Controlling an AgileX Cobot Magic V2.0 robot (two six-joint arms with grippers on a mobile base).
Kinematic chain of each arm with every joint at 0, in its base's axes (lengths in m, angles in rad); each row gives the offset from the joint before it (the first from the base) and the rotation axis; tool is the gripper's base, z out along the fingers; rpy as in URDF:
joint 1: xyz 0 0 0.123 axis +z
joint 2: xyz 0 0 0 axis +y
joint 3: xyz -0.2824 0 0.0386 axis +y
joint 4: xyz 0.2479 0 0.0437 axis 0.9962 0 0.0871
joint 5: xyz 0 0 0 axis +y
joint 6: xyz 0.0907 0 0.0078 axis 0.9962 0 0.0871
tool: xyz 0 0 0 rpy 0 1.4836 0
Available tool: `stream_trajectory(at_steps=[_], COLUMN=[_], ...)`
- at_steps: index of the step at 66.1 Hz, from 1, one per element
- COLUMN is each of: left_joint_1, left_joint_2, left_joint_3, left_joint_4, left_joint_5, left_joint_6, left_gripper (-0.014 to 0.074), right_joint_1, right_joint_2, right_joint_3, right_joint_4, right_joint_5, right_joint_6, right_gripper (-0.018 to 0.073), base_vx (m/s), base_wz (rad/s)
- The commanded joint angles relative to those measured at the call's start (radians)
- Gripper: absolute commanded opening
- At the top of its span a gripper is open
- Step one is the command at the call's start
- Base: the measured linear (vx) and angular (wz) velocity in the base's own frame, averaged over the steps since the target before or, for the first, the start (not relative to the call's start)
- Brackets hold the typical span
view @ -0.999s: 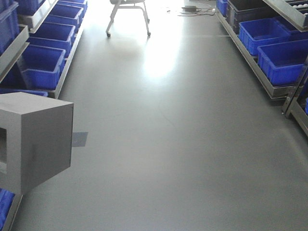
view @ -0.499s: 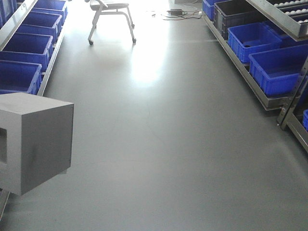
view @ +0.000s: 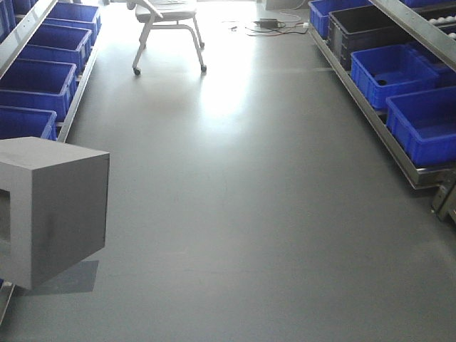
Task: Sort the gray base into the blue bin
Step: 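Drive down the aisle between the blue bin shelves, then turn toward the shelf and stop over the empty blue bin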
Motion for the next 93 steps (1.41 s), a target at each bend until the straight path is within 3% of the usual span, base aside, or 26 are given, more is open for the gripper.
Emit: stream_trajectory(at_steps=[1, 27, 93], left_joint_1=[-0.005, -0.005, -0.005], left_joint_2=[0.005, 0.005, 0.005], left_joint_3=[-0.031, -0.031, -0.031], left_joint_4=[-0.005, -0.005, -0.005], left_joint_5=[-0.112, -0.112, -0.112], left_joint_6=[-0.004, -0.004, -0.004], left_gripper=[-0.0006, -0.0006, -0.0006], right_joint_1=[-0.003, -0.003, -0.003], right_joint_2=[0.018, 0.018, 0.018], right_joint_3=[0.002, 0.002, 0.002], right_joint_4=[-0.005, -0.005, -0.005], right_joint_5=[-0.072, -0.072, -0.072], right_joint_6=[-0.012, -0.012, -0.012], right_gripper=[-0.0005, -0.0005, -0.0005], base_vx=[0.32, 0.28, 0.19], base_wz=[0.11, 0.35, 0.77])
